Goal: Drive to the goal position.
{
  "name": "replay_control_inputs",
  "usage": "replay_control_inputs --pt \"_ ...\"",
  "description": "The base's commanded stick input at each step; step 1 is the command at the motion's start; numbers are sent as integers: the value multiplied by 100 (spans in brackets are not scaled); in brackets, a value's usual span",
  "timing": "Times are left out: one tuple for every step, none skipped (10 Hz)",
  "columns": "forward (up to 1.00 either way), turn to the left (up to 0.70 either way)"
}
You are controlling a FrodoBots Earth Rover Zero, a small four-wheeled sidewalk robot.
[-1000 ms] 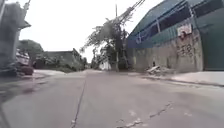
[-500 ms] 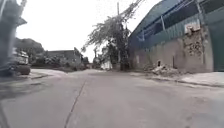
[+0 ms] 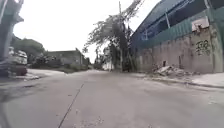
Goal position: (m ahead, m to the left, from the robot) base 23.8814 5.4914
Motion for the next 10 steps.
replay_control_inputs --pt "85 0" --pt "85 0" --pt "85 0" --pt "85 0" --pt "85 0" --pt "85 0" --pt "85 0" --pt "85 0" --pt "85 0" --pt "85 0"
